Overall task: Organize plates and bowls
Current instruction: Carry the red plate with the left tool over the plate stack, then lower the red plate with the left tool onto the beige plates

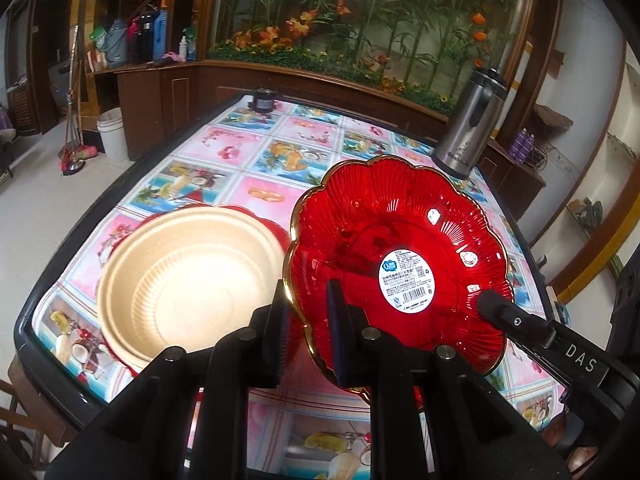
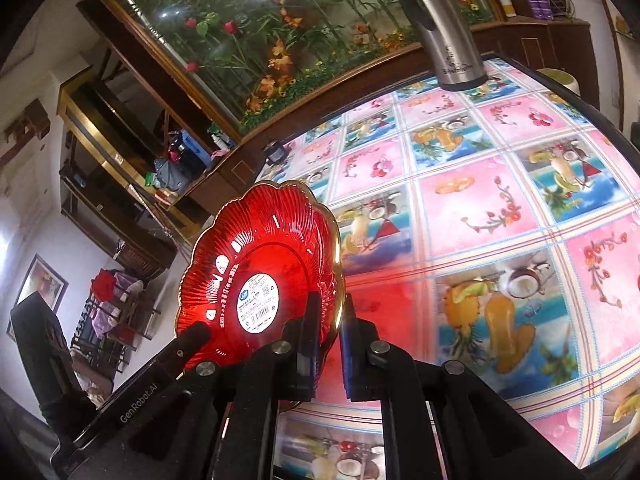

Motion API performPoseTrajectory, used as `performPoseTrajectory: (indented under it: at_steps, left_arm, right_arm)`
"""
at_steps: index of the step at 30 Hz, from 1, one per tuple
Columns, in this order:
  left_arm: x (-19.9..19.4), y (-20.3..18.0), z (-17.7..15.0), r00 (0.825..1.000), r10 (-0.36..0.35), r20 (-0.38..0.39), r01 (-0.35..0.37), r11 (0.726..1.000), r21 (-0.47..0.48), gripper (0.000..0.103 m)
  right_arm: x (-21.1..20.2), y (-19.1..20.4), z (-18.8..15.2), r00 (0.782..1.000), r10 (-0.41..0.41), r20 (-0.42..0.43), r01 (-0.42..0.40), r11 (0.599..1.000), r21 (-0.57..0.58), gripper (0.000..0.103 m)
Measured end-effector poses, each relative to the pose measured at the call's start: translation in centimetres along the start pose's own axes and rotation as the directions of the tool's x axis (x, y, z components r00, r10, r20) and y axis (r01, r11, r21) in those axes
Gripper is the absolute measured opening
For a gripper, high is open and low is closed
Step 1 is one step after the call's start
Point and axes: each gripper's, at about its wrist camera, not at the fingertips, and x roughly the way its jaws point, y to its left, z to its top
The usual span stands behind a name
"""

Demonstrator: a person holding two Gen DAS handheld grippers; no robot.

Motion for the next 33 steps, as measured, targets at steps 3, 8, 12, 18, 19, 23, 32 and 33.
performPoseTrajectory:
  at_steps: [3, 8, 12, 18, 19, 23, 32, 33]
  left_arm:
    - [-0.5, 0.7, 0.3, 1.0, 0.01, 0.012, -0.01, 1.0, -0.013, 0.015]
    - [-1.3, 1.9, 0.9, 0.999, 0.024, 0.035, -0.022, 0.999, -0.03, 0.015]
    - [-2.0, 2.7, 1.2, 0.998, 0.035, 0.05, -0.033, 0.999, -0.039, 0.015]
    - [-2.8, 4.5, 1.7, 0.995, 0.07, 0.072, -0.065, 0.995, -0.07, 0.015]
    - [-2.9, 4.8, 1.8, 0.994, 0.077, 0.073, -0.072, 0.995, -0.074, 0.015]
    - [-3.1, 5.9, 1.9, 0.993, 0.097, 0.073, -0.09, 0.991, -0.095, 0.015]
    - [-3.8, 8.5, 2.3, 0.989, 0.123, 0.079, -0.111, 0.983, -0.144, 0.015]
    - [-4.0, 8.6, 2.5, 0.988, 0.128, 0.086, -0.115, 0.983, -0.146, 0.015]
  right_arm:
    - [0.2, 1.0, 0.2, 1.0, 0.014, -0.001, -0.014, 1.0, -0.021, 0.008]
    - [0.3, 2.7, 0.4, 0.999, 0.035, 0.0, -0.035, 0.998, -0.054, 0.008]
    - [0.3, 4.1, 0.6, 0.999, 0.05, 0.0, -0.05, 0.996, -0.077, 0.008]
    - [0.9, 6.4, 0.9, 0.997, 0.08, -0.015, -0.081, 0.99, -0.115, 0.008]
    - [1.1, 6.7, 0.9, 0.996, 0.085, -0.019, -0.087, 0.989, -0.121, 0.008]
    - [1.9, 8.1, 0.9, 0.994, 0.103, -0.04, -0.107, 0.985, -0.137, 0.008]
    - [3.5, 10.5, 0.5, 0.988, 0.13, -0.08, -0.141, 0.976, -0.166, 0.008]
    - [3.6, 10.8, 0.5, 0.988, 0.134, -0.081, -0.146, 0.975, -0.17, 0.008]
